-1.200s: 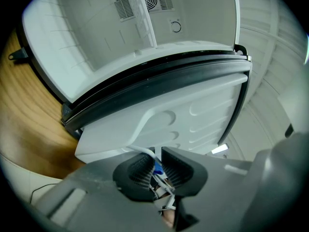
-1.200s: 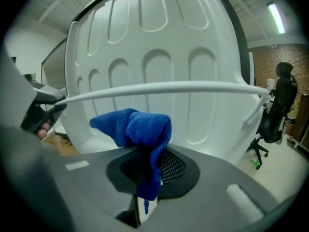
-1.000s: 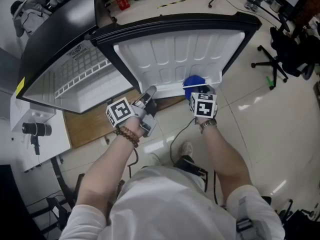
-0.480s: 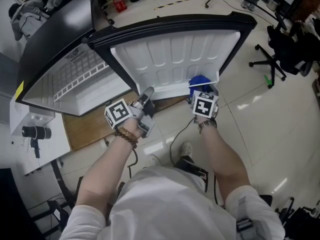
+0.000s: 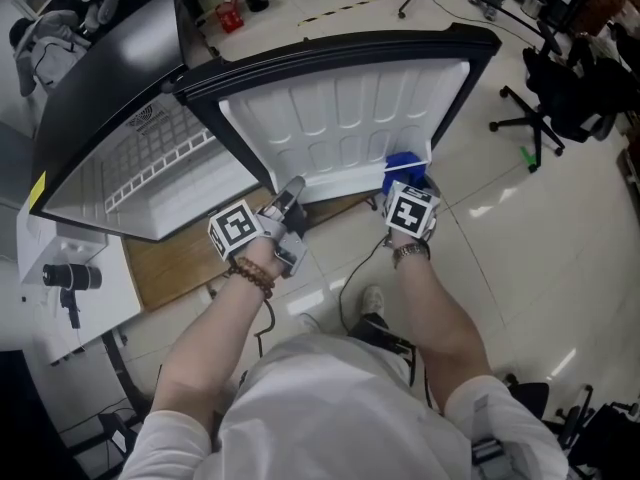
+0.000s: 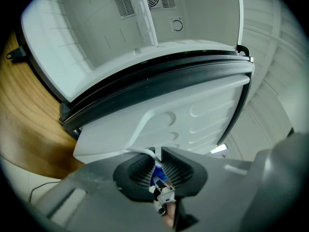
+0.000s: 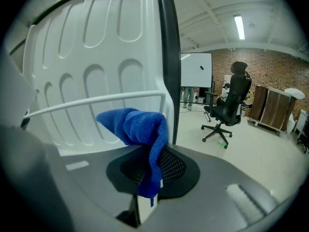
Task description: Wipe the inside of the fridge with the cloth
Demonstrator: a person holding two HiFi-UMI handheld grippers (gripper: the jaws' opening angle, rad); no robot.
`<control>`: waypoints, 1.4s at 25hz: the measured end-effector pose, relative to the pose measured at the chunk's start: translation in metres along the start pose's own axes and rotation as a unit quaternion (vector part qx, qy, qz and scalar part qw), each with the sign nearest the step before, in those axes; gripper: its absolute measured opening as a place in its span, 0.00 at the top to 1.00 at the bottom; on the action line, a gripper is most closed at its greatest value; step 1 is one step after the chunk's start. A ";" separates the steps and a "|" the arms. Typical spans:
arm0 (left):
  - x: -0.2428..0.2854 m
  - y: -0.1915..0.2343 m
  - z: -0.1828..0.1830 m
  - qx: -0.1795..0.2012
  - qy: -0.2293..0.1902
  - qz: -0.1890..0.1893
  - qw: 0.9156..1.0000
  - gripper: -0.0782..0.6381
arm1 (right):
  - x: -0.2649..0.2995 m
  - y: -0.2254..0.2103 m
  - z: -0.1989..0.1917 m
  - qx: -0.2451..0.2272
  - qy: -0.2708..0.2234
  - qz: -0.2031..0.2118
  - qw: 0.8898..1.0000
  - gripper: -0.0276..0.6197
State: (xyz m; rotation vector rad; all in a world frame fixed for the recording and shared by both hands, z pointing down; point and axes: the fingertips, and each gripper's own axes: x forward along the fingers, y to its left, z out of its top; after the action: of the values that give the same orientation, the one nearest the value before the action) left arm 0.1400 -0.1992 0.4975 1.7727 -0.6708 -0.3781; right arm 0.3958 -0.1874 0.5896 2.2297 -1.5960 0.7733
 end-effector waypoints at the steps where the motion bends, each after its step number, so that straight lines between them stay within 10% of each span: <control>1: 0.000 -0.001 0.000 0.001 0.002 -0.003 1.000 0.84 | -0.001 -0.001 -0.001 0.004 0.000 -0.002 1.000 0.90; 26: -0.009 0.013 -0.016 -0.008 0.026 0.004 1.000 0.86 | -0.071 -0.036 -0.016 -0.012 -0.010 -0.017 1.000 0.90; 35: -0.007 0.046 -0.028 -0.013 0.033 0.033 0.999 0.86 | -0.111 -0.022 -0.001 -0.049 -0.041 0.038 0.997 0.90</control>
State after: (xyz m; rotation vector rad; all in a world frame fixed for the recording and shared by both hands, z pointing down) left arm 0.1390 -0.1817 0.5488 1.7267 -0.6732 -0.2796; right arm 0.3897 -0.0928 0.5275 2.1674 -1.7280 0.6163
